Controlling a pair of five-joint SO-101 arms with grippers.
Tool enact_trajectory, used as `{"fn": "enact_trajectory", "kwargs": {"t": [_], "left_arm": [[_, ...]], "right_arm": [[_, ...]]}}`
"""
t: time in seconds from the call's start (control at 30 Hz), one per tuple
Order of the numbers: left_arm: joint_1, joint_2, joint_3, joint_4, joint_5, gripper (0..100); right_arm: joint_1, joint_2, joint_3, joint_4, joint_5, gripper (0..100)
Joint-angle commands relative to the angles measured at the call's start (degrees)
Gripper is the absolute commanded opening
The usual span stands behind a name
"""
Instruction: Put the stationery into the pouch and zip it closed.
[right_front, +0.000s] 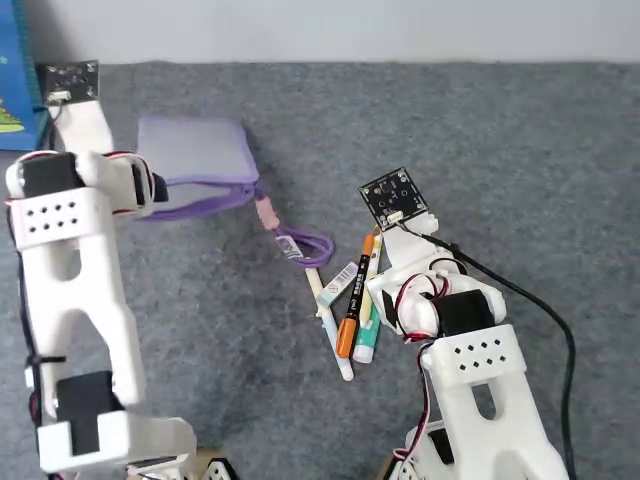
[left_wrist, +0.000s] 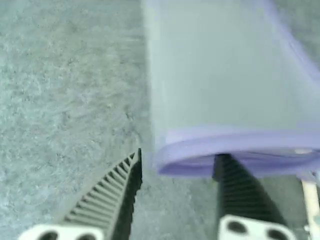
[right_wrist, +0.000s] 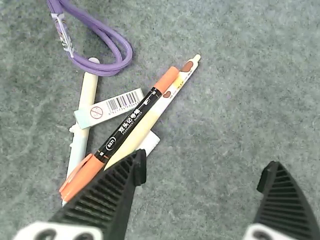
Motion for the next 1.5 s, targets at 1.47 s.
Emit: {"fn": "enact_trajectory", "kwargs": {"t": [1.47], "left_arm": [[-13.8, 2.8, 17.2, -10.8, -3.0, 1]], "right_arm": [[-14.2, 41.5, -35.7, 6.1, 4.4, 31.6]]}}
